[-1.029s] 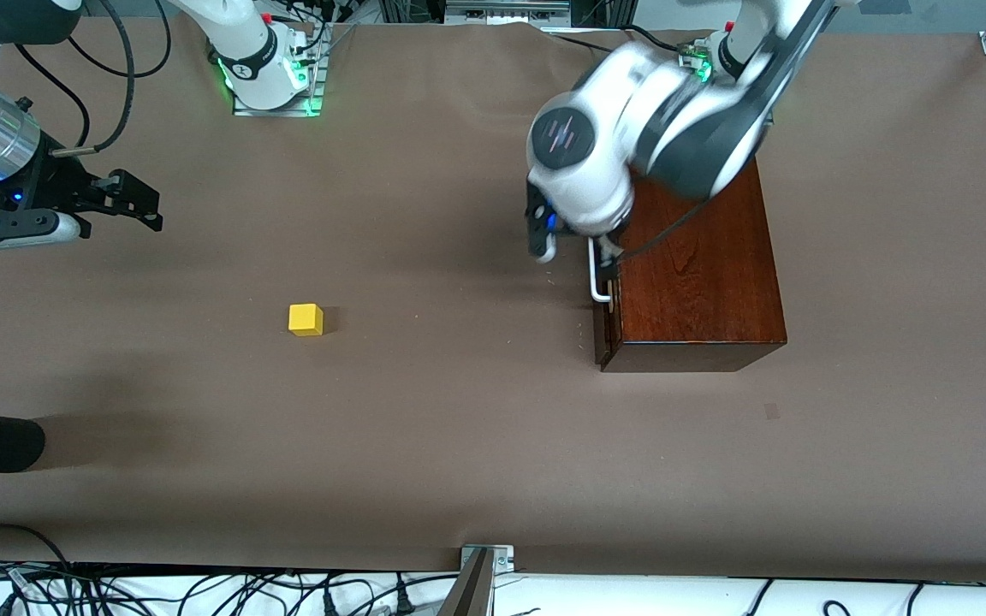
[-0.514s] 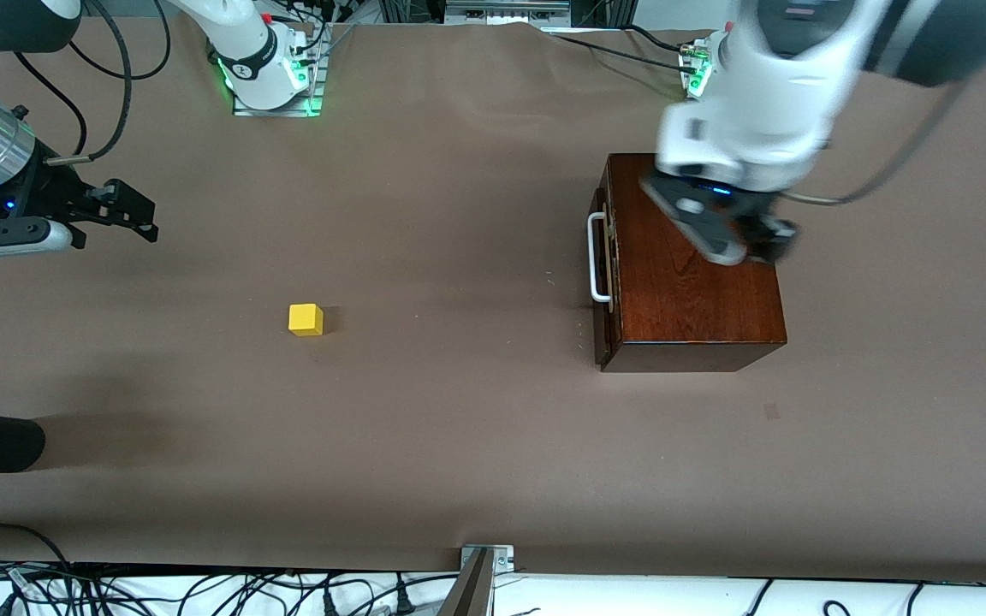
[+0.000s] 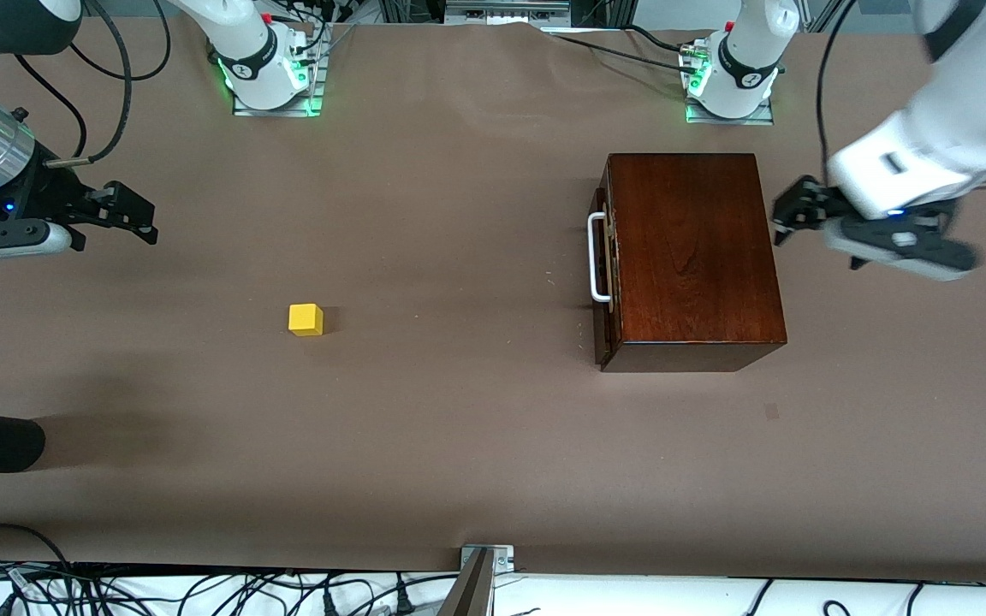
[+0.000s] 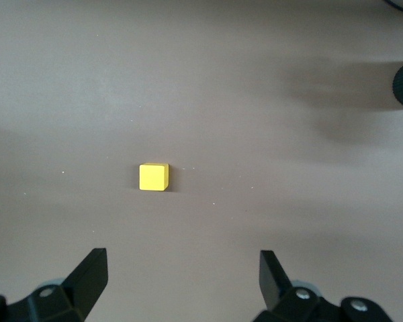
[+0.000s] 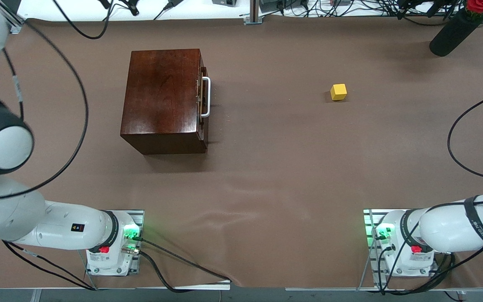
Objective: Open drawer, take yellow block, close drawer
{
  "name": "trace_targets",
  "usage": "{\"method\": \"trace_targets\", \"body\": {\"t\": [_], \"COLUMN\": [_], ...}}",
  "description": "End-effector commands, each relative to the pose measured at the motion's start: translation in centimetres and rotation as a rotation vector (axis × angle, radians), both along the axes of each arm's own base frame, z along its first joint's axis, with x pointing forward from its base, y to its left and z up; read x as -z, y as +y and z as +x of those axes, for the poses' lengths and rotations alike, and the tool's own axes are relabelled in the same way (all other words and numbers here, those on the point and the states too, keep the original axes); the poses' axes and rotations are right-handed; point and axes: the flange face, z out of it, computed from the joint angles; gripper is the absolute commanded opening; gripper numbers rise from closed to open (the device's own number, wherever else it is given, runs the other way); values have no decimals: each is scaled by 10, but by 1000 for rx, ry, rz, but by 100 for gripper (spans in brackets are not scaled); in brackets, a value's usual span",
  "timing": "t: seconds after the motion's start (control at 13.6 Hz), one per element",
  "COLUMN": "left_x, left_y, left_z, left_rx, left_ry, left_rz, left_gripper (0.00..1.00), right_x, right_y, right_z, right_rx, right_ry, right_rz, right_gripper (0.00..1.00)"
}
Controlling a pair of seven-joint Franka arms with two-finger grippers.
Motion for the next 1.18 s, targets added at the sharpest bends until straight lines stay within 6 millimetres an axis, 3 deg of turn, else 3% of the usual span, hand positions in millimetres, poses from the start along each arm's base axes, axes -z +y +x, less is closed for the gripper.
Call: {"method": "trace_targets", "body": {"t": [0.0, 0.15, 0.29, 1.1], "left_x": [-14, -9, 1, 6], "left_y": [47, 50, 36, 37], "left_z": [-42, -59, -70, -64], "left_rx": [-160, -151, -98, -92], "left_ry": [-72, -7, 68, 76], "left_rz": [-49, 11, 80, 87], "left_gripper": [100, 100, 100, 100], "right_x": [-5, -5, -5, -4], "right_y": [-2, -2, -2, -7], "right_z": [3, 3, 2, 2], "right_rx": [-6, -6, -5, 4], "right_ry": [-7, -6, -2, 4], "right_rz": [-8, -8, -8, -9], "right_gripper": [100, 100, 100, 100]}}
